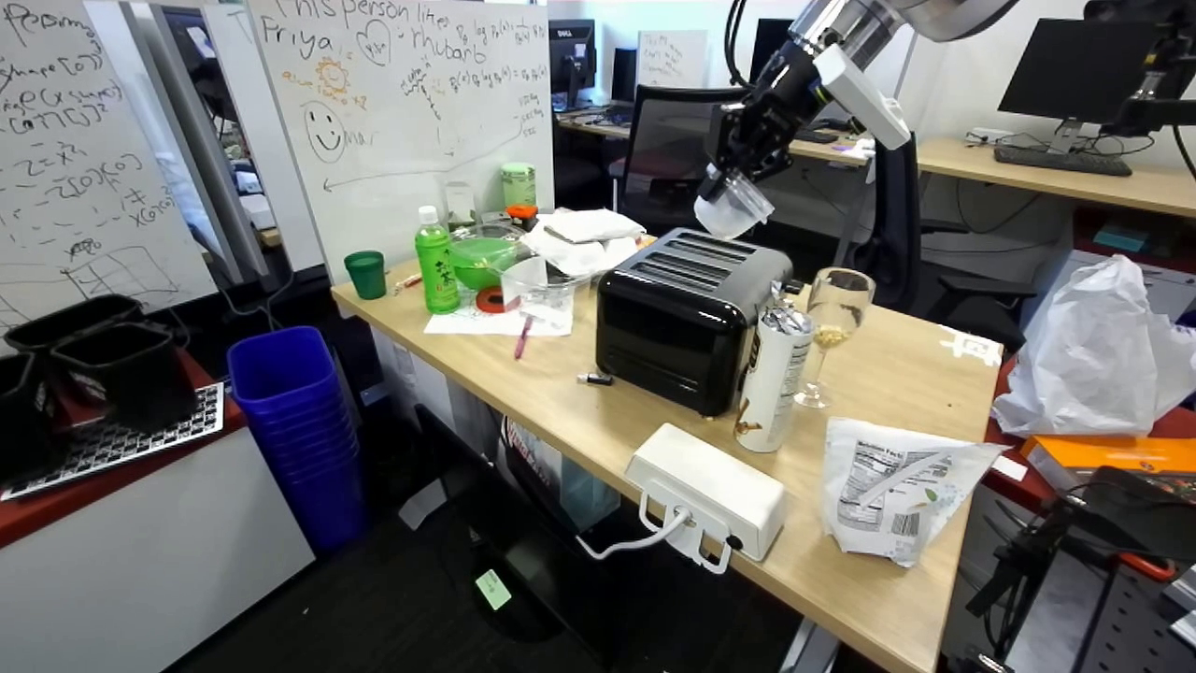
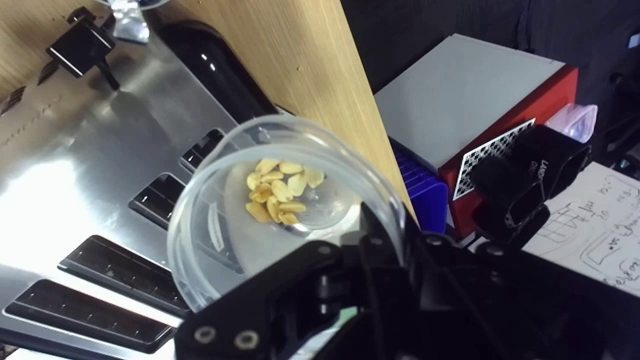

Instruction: Pour the contents of the bowl into the wine glass

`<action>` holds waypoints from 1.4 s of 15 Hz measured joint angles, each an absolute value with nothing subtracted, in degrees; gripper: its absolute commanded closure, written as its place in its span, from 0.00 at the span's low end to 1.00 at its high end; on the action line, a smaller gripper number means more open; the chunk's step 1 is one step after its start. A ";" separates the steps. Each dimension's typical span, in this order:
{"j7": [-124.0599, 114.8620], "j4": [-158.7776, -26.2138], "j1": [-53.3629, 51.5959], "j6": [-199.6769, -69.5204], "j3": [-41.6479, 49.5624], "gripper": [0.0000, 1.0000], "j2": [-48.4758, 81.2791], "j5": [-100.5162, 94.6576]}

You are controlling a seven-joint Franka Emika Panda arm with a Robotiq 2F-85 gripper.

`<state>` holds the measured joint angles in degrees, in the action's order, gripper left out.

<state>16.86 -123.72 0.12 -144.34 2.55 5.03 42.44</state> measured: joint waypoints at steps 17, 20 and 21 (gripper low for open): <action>15.03 -123.67 5.91 -141.63 4.90 0.98 7.72 47.42; 15.02 -123.67 5.93 -141.59 4.93 0.98 7.72 47.37; 15.02 -123.66 6.02 -141.43 5.03 0.98 7.72 47.39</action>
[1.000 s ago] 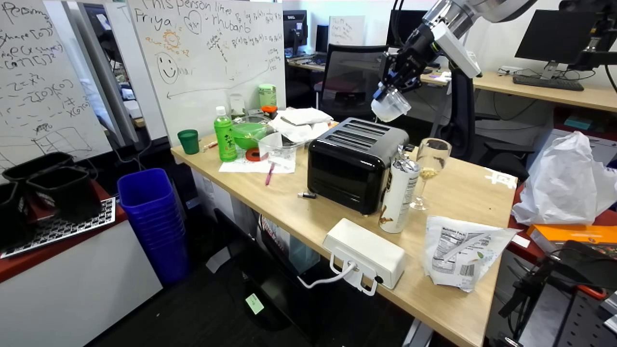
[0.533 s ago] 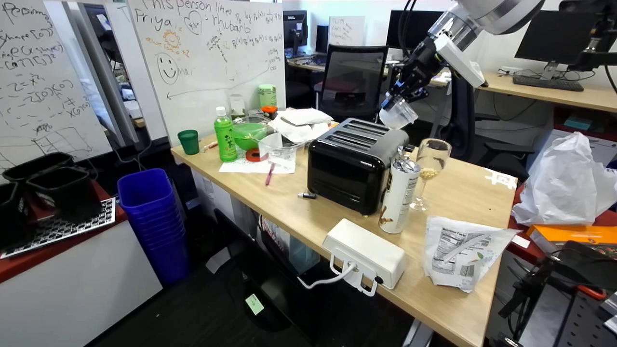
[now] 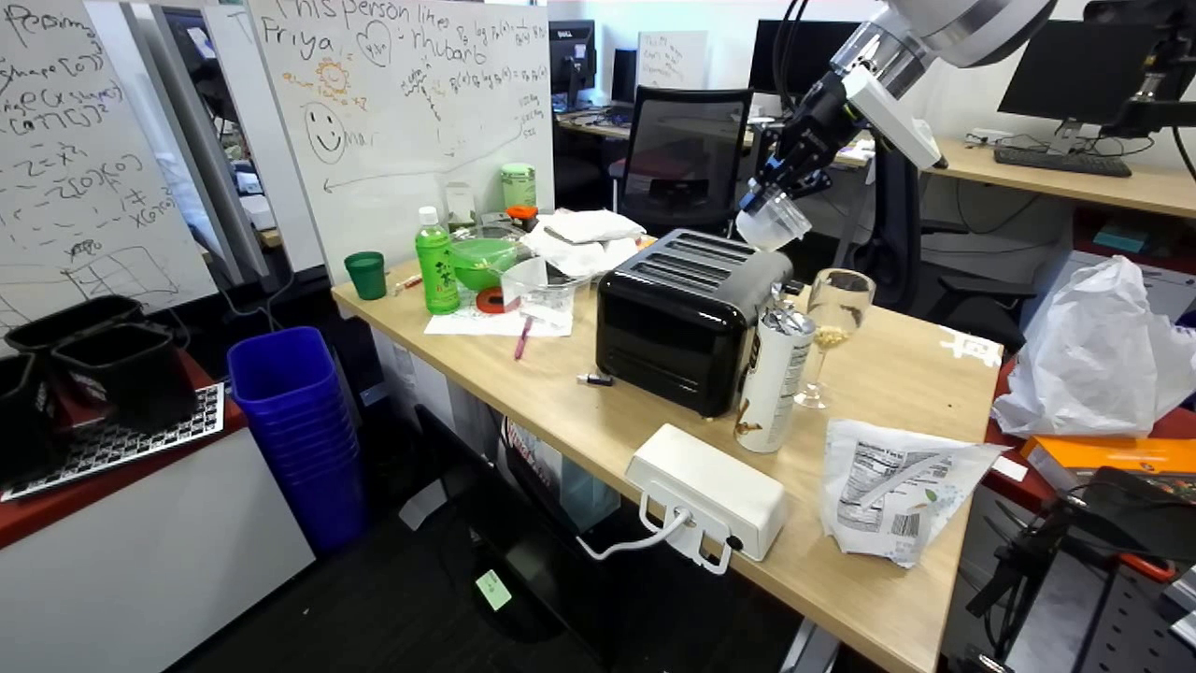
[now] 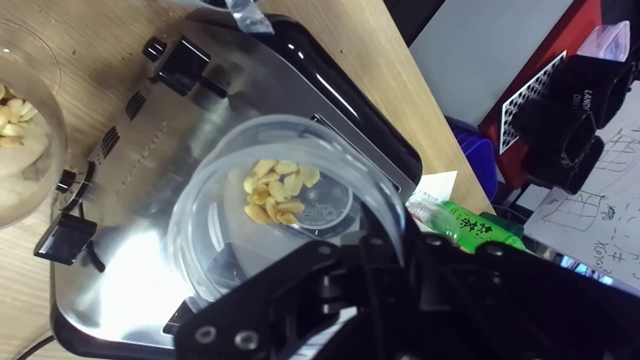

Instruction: Pour the contents of the bowl into the wine glass

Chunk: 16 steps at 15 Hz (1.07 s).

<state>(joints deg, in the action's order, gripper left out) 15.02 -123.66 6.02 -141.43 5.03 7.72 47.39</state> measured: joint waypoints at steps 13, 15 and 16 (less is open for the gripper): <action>19.83 -121.13 13.18 -120.65 10.22 0.98 9.56 57.81; 19.82 -120.46 13.48 -119.83 10.58 0.98 11.22 58.67; 19.82 -120.17 13.58 -119.30 10.77 0.98 11.94 58.90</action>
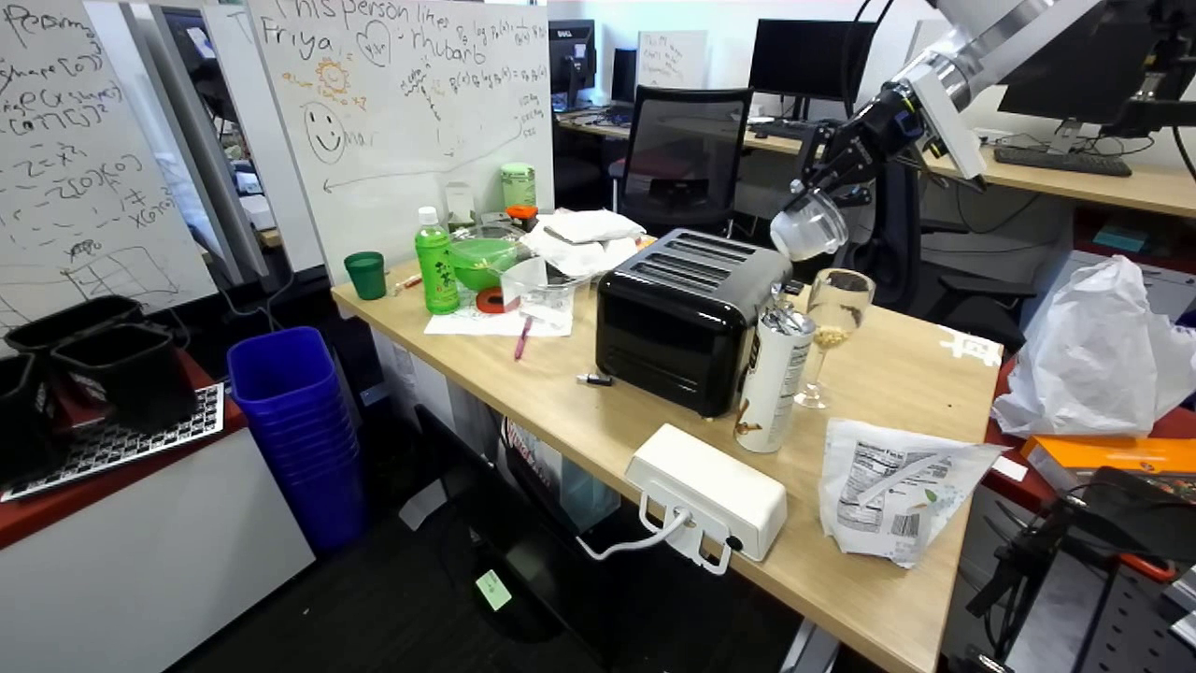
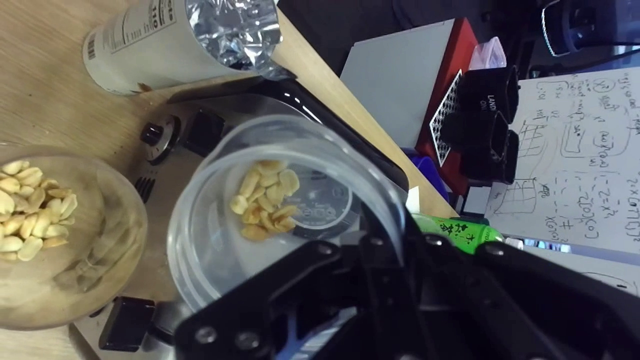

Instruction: Pour the contents of the bowl into the wine glass

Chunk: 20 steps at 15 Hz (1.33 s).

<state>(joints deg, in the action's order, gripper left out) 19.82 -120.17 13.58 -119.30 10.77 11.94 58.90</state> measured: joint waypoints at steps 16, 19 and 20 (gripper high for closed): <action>16.52 -114.96 18.66 -103.47 13.25 0.98 18.47 65.57; 15.96 -114.17 18.87 -101.01 13.42 0.98 18.83 66.79; 15.85 -114.01 18.99 -100.29 13.49 0.98 18.84 67.00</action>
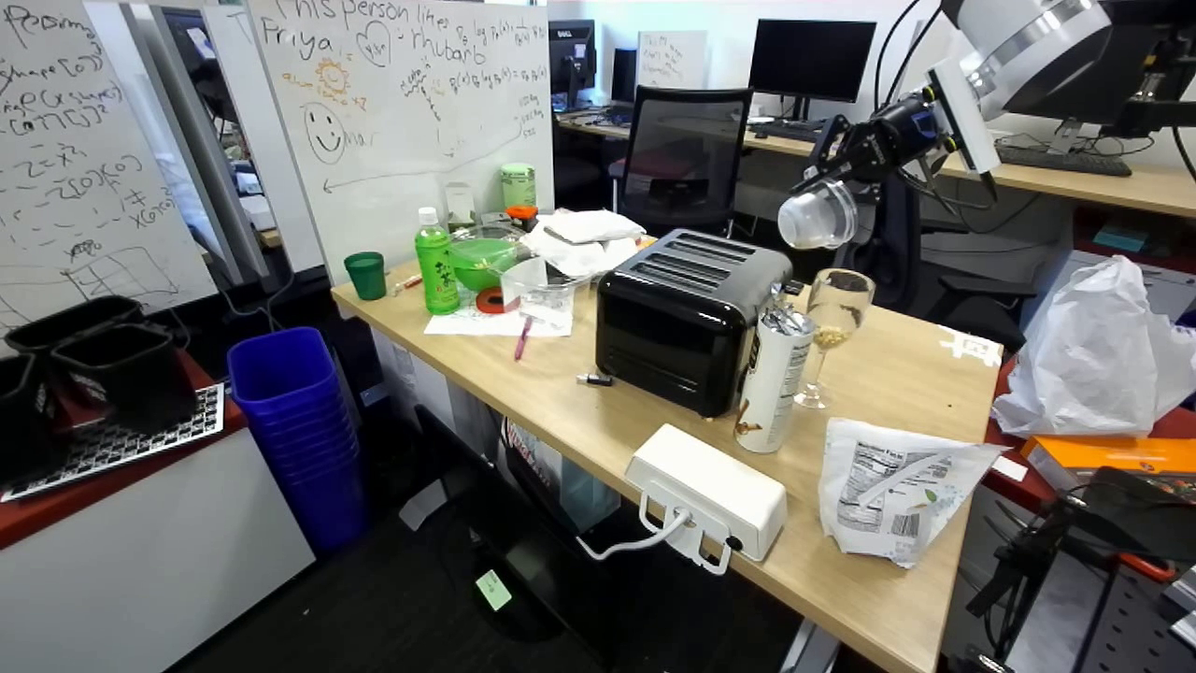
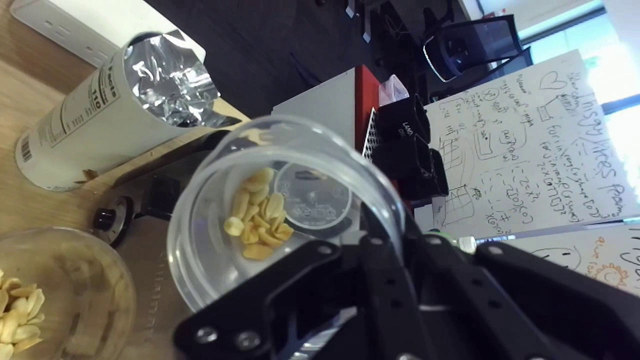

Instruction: Pour the contents of the bowl into the wine glass

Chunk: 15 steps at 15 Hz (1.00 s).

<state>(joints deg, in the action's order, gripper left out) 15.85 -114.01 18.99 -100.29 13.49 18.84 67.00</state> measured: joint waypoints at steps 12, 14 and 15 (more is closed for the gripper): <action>15.66 -113.53 19.59 -95.53 14.98 0.98 19.29 67.13; 15.66 -113.31 19.59 -95.10 14.98 0.98 19.84 67.13; 15.66 -113.18 19.59 -94.86 14.98 0.98 20.17 67.13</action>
<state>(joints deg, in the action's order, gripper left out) 15.66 -113.18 19.59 -94.86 14.98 20.17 67.13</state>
